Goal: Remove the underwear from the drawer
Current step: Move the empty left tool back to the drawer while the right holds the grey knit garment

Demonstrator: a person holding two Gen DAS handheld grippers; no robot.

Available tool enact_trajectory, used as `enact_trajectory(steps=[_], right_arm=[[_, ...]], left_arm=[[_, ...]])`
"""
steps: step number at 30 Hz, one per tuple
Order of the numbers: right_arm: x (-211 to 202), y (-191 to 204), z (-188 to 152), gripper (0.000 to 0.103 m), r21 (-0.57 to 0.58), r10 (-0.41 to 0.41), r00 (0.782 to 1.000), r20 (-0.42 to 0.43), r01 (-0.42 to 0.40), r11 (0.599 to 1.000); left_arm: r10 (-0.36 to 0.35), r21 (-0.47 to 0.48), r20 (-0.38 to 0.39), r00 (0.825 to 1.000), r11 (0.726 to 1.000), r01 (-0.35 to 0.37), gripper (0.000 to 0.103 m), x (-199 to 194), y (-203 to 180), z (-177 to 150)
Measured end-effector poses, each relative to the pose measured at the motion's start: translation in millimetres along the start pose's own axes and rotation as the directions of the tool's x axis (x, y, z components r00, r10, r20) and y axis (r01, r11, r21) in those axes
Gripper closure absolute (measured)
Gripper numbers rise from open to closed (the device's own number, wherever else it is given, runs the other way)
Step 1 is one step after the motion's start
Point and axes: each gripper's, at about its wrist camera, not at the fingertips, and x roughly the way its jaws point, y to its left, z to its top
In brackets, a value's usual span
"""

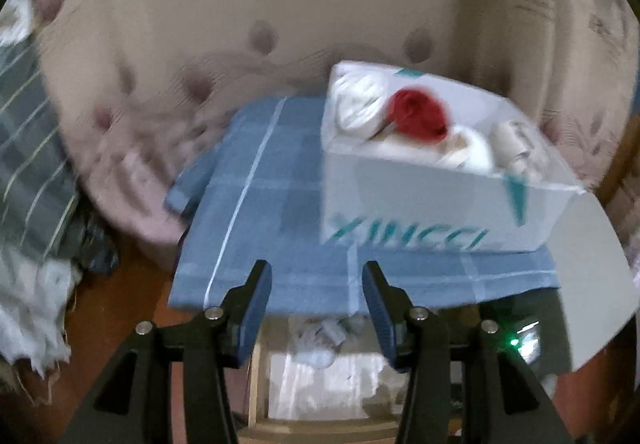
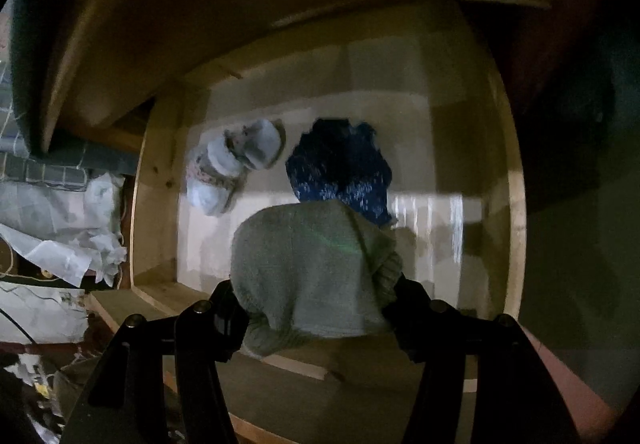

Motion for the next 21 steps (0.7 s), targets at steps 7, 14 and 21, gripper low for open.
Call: enact_trajectory(steps=[7,14,21], right_arm=[[-14,8,0,0.046,-0.047,-0.017,0.997,0.069,0.021,0.999],[-7,11,-3,0.046,-0.062,-0.118,0.992,0.05,0.121,0.991],[-2,20,-4,0.046,-0.1,-0.187,0.981,0.055,0.191,0.976]], left_arm=[[0.099,-0.01,-0.075,0.992,0.995,-0.1,0.055,53,23,-71],[0.089,-0.043,-0.151,0.985,0.994,-0.097,0.055,88,34,-104],[0.102,-0.003,-0.167,0.981,0.995,-0.104,0.055,98,30,-107]])
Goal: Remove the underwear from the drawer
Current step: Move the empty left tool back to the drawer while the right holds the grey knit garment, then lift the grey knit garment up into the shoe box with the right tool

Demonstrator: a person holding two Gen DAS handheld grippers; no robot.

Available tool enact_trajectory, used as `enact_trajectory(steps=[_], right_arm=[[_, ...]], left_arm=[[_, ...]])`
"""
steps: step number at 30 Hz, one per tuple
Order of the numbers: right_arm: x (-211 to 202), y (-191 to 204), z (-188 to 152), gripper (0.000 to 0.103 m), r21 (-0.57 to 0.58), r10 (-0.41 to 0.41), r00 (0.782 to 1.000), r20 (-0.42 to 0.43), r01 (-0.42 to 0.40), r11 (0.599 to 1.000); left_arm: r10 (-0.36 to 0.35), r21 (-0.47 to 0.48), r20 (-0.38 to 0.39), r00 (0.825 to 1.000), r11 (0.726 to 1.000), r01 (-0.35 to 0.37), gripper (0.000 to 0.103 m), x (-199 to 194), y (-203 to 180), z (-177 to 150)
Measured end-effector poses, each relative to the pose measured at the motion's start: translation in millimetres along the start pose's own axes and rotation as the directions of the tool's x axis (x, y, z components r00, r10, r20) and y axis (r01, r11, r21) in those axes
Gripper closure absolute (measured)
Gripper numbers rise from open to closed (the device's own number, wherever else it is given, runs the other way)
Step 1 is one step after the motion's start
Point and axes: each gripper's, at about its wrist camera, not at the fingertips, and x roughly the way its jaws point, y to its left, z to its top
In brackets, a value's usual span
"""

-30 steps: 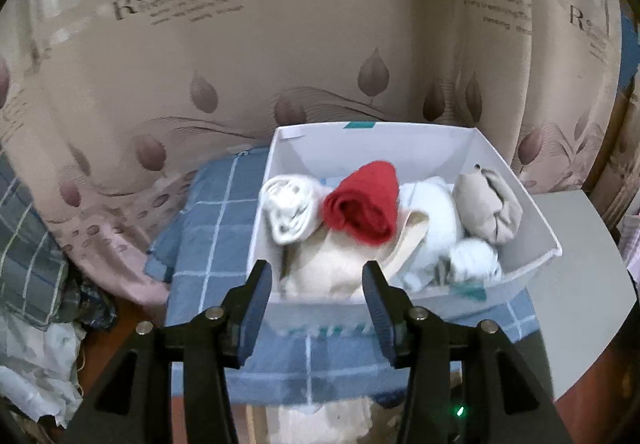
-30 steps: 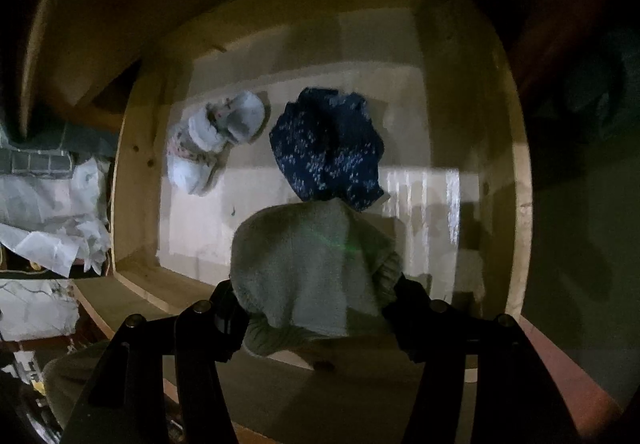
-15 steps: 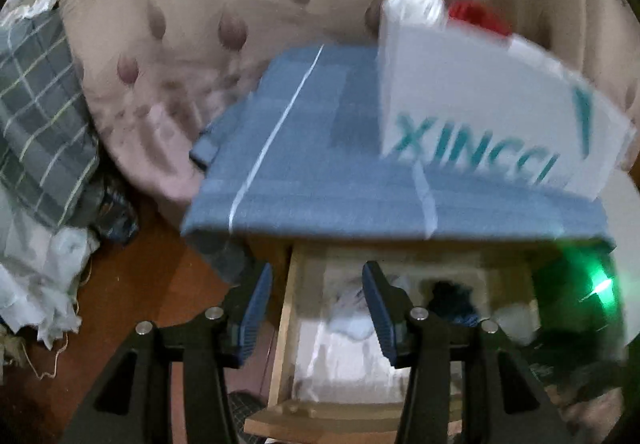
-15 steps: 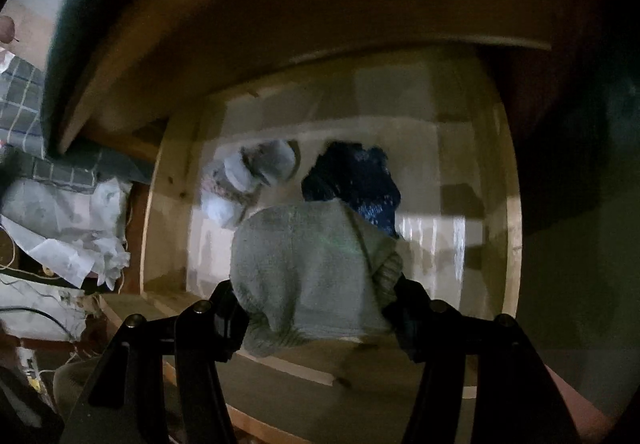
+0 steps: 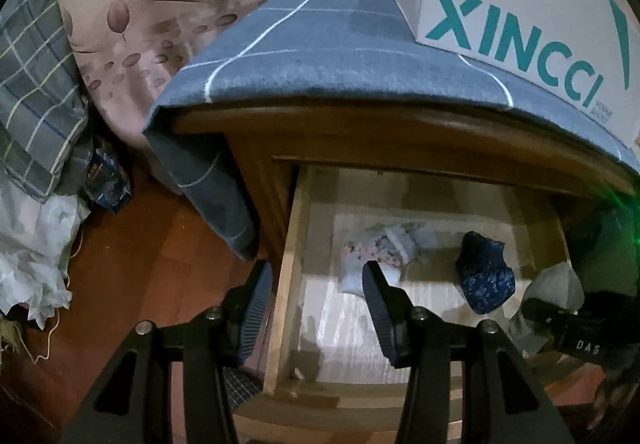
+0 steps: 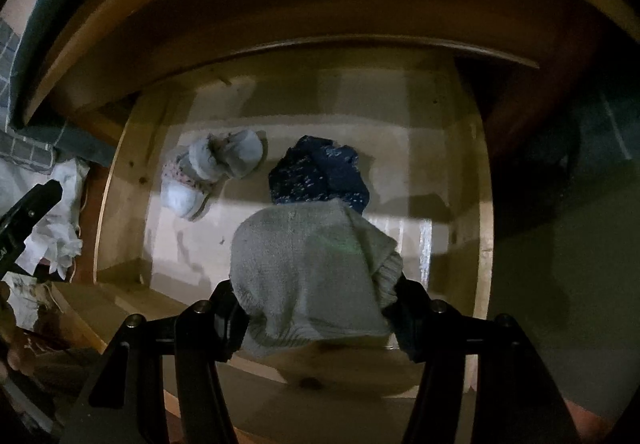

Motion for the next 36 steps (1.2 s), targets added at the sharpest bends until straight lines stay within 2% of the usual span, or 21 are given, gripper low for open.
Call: enact_trajectory(steps=[2,7,18,23,29,36], right_arm=[[1,5,-2,0.046,-0.018,-0.003,1.0,-0.005,0.003,1.0],[1,19,-1,0.046,-0.06,-0.011,1.0,-0.008,0.01,0.998],[-18,25,-1,0.046,-0.09,-0.013,0.999,0.048,0.018,0.996],[-40,20,-2,0.046,-0.066,0.007,0.997,0.074,-0.002,0.998],[-64,22,-2,0.046,-0.08,-0.016,0.995,0.102,0.025,0.996],[-96,29,-7,0.046,-0.086,0.005,0.99,0.139,0.007,0.996]], left_arm=[[-0.013,0.011,0.008,1.0,1.0,0.013,0.055,-1,-4,1],[-0.063,-0.003,-0.039,0.997,0.998,0.063,0.055,7,-7,1],[-0.065,-0.049,-0.081,0.995,0.997,0.061,0.055,13,-1,0],[-0.056,-0.051,-0.073,0.996,0.997,0.052,0.055,12,0,-1],[-0.06,-0.054,-0.075,0.995,0.997,0.056,0.055,12,1,-2],[-0.031,-0.031,-0.066,0.997,0.999,0.029,0.055,8,1,-6]])
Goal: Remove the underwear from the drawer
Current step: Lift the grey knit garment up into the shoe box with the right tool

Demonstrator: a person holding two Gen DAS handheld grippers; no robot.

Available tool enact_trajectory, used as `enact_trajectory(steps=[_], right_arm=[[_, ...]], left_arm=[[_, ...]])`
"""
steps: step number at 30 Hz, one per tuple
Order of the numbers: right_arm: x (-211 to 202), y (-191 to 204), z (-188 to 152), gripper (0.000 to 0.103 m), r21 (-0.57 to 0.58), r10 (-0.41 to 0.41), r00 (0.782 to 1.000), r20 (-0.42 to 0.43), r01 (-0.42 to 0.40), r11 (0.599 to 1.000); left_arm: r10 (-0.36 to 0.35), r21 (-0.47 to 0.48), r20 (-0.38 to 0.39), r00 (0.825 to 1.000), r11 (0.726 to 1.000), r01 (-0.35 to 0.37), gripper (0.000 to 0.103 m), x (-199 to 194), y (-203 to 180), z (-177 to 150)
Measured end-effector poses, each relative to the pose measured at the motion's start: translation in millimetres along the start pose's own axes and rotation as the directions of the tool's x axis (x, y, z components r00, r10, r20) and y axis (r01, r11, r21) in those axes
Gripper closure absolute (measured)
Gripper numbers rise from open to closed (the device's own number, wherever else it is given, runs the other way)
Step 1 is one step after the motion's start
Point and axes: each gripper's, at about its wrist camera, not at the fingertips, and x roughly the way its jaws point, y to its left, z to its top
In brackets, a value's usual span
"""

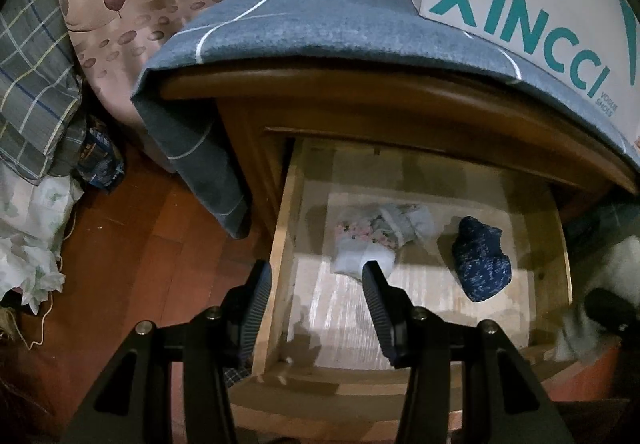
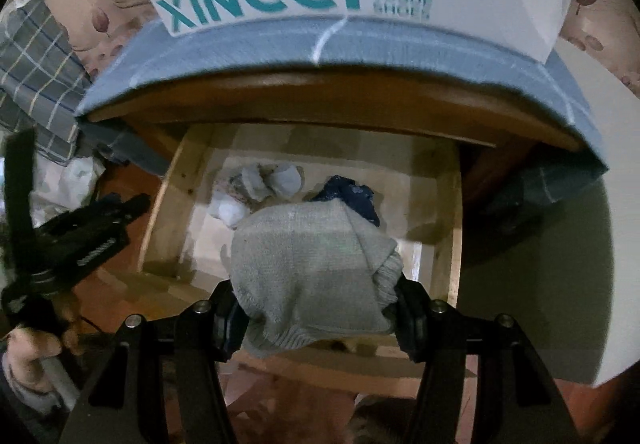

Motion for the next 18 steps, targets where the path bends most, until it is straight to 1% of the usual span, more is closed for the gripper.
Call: enact_trajectory(steps=[2,4,10,15,17,18], right_arm=[[-14,4,3,0.046,-0.01,0.0,1.0,0.021,0.0,1.0],[-26,7,7,0.046,-0.018,0.007,0.999,0.04,-0.007,1.0],[-70,21,23,0.046,-0.07,-0.002,0.993,0.119,0.011,0.997],[-95,21,38,0.046,-0.055,0.016,0.989,0.145,-0.008,0.998],[-107,19,49,0.046,-0.041,0.031,0.986,0.167,-0.025,0.999],[-115,17,58,0.046,-0.036,0.019,0.983,0.183,-0.013,0.999]], left_arm=[[0.012,0.01,-0.001,1.0,1.0,-0.012,0.055,0,-1,0],[0.008,0.019,-0.005,1.0,1.0,-0.008,0.055,1,-3,0],[0.009,0.036,-0.018,1.0,0.999,-0.009,0.055,3,-7,-1],[0.006,0.025,-0.015,1.0,1.0,-0.006,0.055,1,-5,-1],[-0.003,0.021,-0.017,1.0,1.0,0.003,0.055,1,-4,-1],[-0.007,0.019,-0.022,1.0,1.0,0.007,0.055,1,-4,-1]])
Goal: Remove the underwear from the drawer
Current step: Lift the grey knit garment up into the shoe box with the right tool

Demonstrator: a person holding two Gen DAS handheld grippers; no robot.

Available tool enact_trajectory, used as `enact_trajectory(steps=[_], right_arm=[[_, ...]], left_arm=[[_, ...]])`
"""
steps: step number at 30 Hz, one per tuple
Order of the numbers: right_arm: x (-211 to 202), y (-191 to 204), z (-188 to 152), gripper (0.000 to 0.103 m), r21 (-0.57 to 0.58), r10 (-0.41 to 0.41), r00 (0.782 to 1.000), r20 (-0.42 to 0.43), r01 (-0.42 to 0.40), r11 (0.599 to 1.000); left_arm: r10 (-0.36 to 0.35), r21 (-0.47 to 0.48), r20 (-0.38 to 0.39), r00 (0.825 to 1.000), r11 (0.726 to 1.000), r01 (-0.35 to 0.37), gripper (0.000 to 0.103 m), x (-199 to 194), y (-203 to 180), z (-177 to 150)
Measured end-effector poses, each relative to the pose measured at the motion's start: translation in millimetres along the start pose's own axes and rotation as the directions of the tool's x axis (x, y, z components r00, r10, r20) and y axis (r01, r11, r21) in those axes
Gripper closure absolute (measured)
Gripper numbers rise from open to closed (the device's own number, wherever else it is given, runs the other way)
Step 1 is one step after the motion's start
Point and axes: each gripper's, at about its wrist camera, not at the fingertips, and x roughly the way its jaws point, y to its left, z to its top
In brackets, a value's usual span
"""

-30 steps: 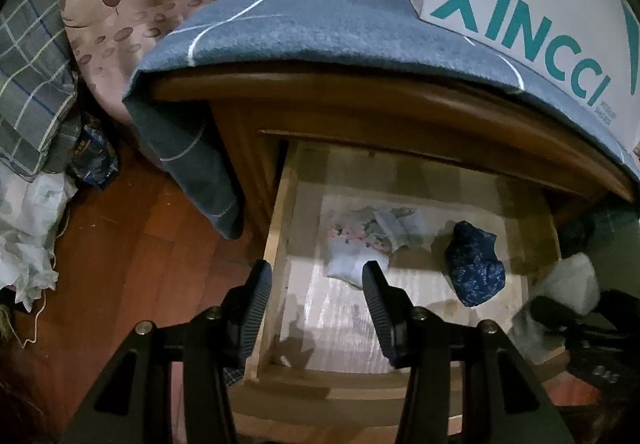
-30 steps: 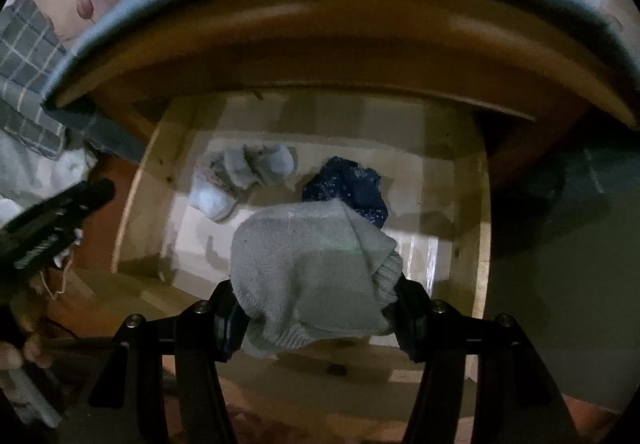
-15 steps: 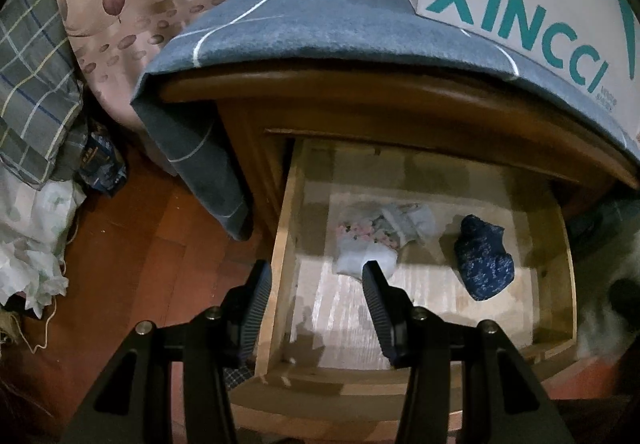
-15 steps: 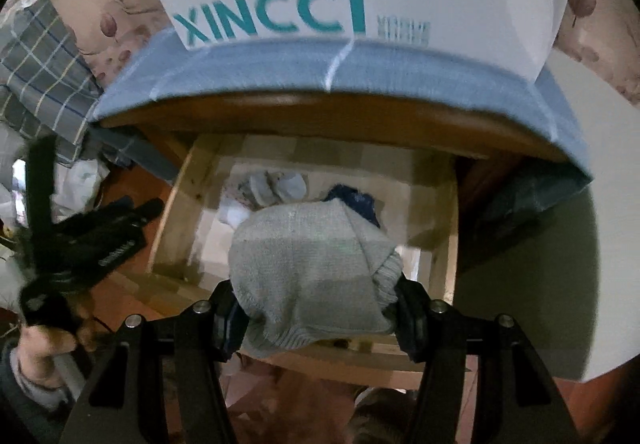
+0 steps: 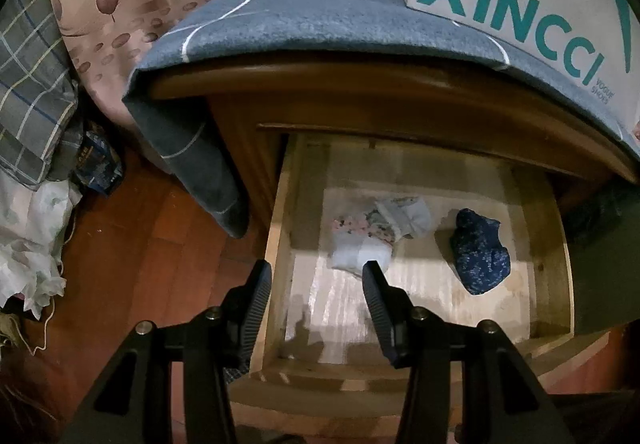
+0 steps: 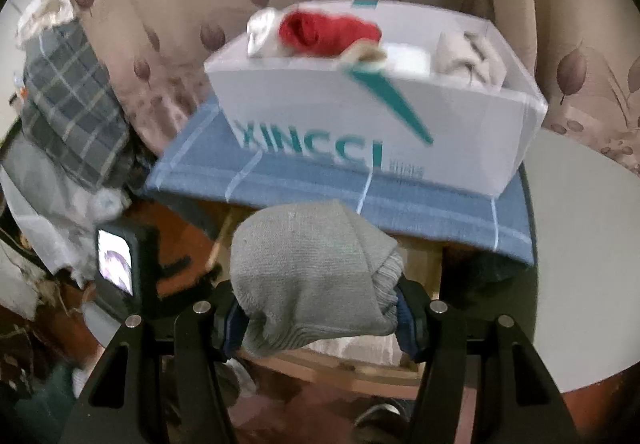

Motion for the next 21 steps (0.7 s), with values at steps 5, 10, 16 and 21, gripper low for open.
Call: enact_trajectory(steps=[5,10,16,21], right_arm=[[-29,-8,51,0.046,0.004,-0.057,0.994,0.096,0.057,0.998],[-38,-17,107,0.044,0.007,-0.132,0.976,0.173,0.133,0.991],[-3,-26,140,0.044,0.004,-0.201,0.972,0.121,0.202,0.979],[26,-39,149,0.044,0.041,-0.206,0.976,0.064,0.204,0.978]], left_arm=[[-0.01,-0.019,-0.014,1.0,1.0,0.01,0.055,2,2,0],[-0.011,-0.027,-0.015,1.0,1.0,0.011,0.055,2,3,0],[-0.006,-0.021,-0.018,1.0,1.0,0.006,0.055,3,6,0],[-0.012,-0.037,-0.019,1.0,0.999,0.011,0.055,3,10,1]])
